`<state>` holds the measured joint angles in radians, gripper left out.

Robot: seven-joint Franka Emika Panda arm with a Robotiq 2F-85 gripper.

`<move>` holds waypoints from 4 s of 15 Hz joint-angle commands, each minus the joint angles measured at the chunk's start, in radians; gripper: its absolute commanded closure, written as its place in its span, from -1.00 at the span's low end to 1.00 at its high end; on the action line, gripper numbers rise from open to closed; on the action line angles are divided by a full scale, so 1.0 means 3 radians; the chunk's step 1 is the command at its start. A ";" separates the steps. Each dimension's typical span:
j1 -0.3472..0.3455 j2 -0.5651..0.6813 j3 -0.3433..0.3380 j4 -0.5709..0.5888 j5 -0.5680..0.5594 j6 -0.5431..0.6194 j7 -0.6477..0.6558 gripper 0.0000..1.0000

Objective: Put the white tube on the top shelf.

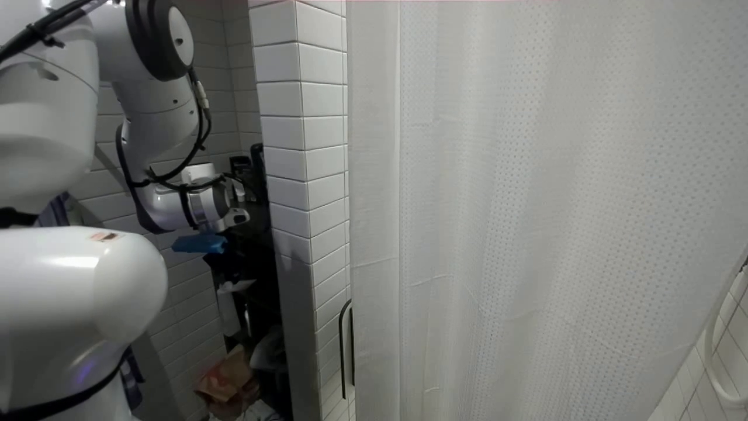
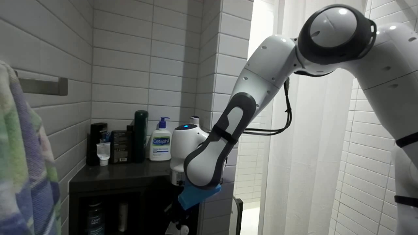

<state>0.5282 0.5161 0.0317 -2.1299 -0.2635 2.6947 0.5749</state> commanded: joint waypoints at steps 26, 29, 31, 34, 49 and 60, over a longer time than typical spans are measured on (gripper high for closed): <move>0.1422 0.0850 -0.1322 0.0342 0.0011 0.1086 -0.0311 0.92; 0.1599 0.0967 -0.1510 0.0350 -0.0015 0.1194 -0.0417 0.92; 0.1713 0.1052 -0.1660 0.0354 0.0003 0.1281 -0.0505 0.92; 0.1867 0.1176 -0.1874 0.0347 0.0048 0.1425 -0.0655 0.92; 0.2175 0.1872 -0.2334 0.0661 0.0805 0.1902 -0.1272 0.92; 0.2391 0.2421 -0.2589 0.0837 0.1297 0.2338 -0.1610 0.92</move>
<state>1.2147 1.1736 -0.7071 -1.9056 0.0728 3.3516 0.1265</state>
